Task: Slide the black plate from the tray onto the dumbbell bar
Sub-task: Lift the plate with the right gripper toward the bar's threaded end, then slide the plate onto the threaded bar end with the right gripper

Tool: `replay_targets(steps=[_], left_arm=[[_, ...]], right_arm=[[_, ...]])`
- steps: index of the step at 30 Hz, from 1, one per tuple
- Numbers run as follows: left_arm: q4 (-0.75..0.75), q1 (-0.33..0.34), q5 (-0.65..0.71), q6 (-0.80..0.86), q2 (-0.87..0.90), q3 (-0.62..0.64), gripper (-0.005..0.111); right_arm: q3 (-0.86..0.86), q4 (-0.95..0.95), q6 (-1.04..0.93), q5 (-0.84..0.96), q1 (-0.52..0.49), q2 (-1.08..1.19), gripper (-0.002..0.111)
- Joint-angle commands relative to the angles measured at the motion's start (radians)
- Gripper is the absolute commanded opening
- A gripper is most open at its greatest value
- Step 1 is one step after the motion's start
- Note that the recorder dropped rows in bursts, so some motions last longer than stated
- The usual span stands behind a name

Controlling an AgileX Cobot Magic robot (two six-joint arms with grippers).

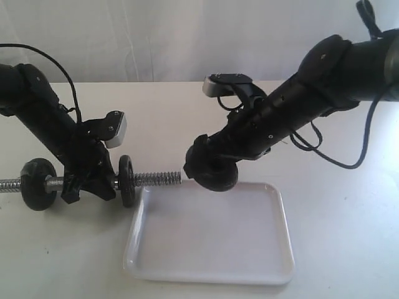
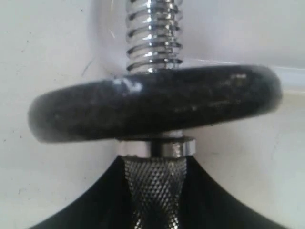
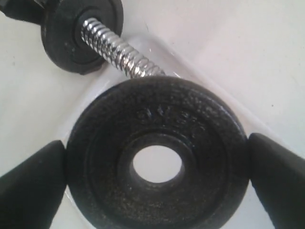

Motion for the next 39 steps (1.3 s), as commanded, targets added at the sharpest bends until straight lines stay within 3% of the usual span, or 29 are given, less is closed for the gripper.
replay_targets(steps=[1, 10, 17, 29, 39], left_arm=[[-0.086, 0.004, 0.068, -0.001, -0.068, -0.008, 0.000], [-0.119, 0.004, 0.085, 0.003, -0.097, -0.008, 0.000], [-0.190, 0.004, 0.140, 0.055, -0.122, -0.008, 0.000], [-0.253, 0.004, 0.182, 0.111, -0.122, -0.008, 0.000], [-0.255, 0.004, 0.160, 0.111, -0.122, -0.008, 0.000]], right_arm=[[-0.003, 0.172, -0.134, 0.036, -0.059, -0.023, 0.000], [-0.003, 0.442, -0.330, 0.238, -0.144, 0.012, 0.000], [-0.003, 0.580, -0.438, 0.317, -0.151, 0.076, 0.000], [-0.003, 0.691, -0.588, 0.321, -0.155, 0.143, 0.000], [-0.003, 0.715, -0.654, 0.438, -0.155, 0.156, 0.000]])
